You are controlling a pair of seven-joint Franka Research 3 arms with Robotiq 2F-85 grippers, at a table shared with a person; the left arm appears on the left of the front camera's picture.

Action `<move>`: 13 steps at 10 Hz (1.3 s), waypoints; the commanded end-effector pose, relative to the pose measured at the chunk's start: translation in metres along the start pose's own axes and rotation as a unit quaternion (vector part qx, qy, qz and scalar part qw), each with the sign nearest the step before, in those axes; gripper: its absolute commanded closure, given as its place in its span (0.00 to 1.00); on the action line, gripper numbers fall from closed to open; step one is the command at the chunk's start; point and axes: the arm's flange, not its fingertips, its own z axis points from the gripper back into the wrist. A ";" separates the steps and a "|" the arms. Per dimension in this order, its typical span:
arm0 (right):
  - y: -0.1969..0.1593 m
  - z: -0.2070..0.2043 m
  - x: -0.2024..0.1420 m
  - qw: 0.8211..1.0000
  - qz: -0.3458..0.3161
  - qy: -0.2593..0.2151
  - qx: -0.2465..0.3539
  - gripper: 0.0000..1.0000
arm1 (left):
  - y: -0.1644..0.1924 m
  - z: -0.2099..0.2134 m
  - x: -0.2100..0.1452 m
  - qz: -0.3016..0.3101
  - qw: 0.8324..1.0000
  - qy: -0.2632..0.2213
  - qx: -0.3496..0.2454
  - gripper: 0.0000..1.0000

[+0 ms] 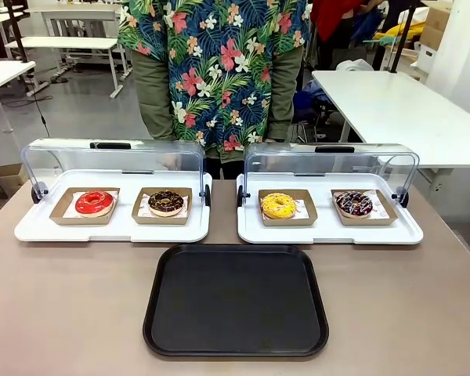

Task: Move the second donut from the left to the tray.
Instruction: Pick up the Paper togo box containing the Donut indicated by the person and place it on the Handle tray.

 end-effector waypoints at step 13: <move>-0.003 0.000 0.001 1.000 0.015 -0.016 -0.001 0.00 | -0.001 0.000 0.001 -0.004 1.000 -0.004 -0.003 0.00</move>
